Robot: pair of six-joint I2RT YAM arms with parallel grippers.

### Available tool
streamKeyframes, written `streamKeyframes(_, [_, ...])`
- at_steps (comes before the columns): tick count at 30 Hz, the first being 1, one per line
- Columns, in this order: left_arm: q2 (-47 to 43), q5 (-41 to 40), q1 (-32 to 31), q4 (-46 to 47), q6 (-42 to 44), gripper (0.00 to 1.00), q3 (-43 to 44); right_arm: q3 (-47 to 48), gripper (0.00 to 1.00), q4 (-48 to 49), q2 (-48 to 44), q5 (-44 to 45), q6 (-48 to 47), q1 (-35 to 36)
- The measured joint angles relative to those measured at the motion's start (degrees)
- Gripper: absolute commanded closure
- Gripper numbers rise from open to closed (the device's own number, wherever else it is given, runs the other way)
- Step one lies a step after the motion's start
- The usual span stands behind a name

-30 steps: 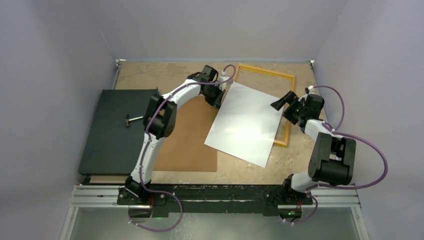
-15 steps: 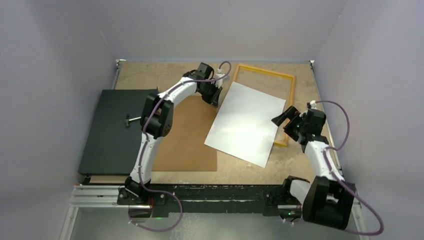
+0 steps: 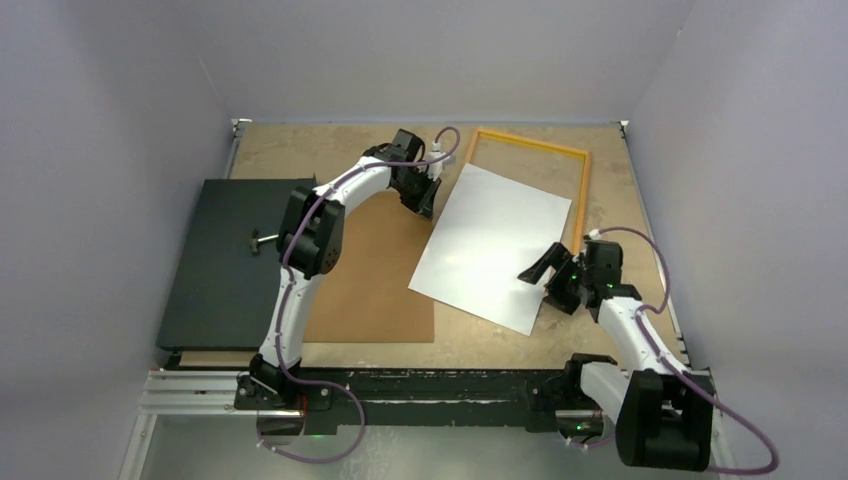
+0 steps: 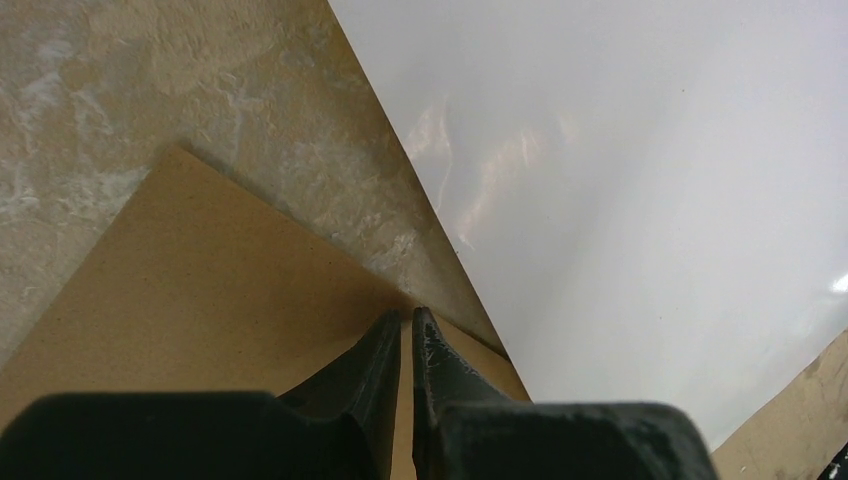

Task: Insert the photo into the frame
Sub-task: Adjust the photo in the photo frame.

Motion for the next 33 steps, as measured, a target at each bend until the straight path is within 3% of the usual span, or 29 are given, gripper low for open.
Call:
streamKeyframes(5, [-0.1,0.1,-0.3,0.6,0.0,0.94,-1.2,-0.1,0.09,1.9,3.9,0.1,3.0,6.7])
streamKeyframes(25, [-0.7,-0.1,-1.4,2.1,0.0,0.97,-2.6,-4.0,0.14,11.8,1.6,2.0,5.8,6.8])
streamKeyframes(33, [-1.0,-0.9,-1.6,2.1,0.2,0.97,-2.8,0.6,0.2,11.1,-4.2,-2.2,7.1,6.7])
